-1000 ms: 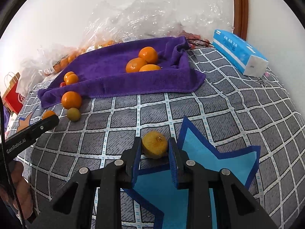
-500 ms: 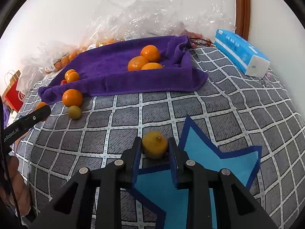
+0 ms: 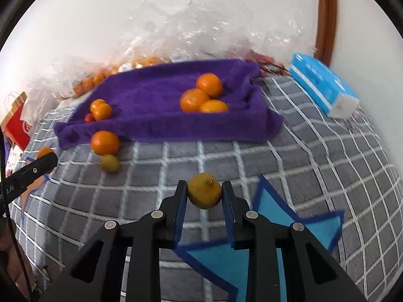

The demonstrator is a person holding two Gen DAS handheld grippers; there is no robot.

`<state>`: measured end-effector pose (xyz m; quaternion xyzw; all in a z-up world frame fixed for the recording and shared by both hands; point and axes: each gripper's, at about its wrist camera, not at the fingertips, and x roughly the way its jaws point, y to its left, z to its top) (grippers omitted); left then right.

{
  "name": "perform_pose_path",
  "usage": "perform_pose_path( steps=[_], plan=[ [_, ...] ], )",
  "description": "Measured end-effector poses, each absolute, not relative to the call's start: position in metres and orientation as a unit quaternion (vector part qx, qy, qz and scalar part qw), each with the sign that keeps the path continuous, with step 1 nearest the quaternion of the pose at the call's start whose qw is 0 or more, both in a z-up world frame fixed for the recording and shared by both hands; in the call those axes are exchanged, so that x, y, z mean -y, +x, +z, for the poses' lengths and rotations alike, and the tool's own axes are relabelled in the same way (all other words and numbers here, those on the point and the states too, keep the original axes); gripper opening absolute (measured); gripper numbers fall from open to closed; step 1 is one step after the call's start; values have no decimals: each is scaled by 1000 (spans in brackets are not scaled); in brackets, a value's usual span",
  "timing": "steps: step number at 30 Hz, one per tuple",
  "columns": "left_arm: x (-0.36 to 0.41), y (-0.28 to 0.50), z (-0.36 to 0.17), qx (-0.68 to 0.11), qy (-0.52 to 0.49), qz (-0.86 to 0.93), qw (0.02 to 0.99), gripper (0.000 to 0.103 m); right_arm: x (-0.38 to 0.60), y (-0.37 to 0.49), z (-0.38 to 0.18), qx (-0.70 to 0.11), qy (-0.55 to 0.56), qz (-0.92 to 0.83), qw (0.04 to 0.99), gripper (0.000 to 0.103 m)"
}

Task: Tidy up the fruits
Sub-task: 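Lift the lemon with the right tool while the left tool grasps an orange, then carry the held orange and lemon over the purple towel with both tools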

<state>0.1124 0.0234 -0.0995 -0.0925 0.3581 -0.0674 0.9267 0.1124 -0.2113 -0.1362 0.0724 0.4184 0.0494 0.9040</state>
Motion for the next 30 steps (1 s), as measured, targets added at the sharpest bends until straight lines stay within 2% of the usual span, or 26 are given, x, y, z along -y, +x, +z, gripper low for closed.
perform_pose_path(
  steps=[7,30],
  plan=[
    [-22,112,-89,-354,-64,-49,932,30,193,117,-123,-395,62,76,913,27],
    [-21,101,-63,-328,-59,-41,942,30,213,108,-106,-378,79,60,920,27]
  ],
)
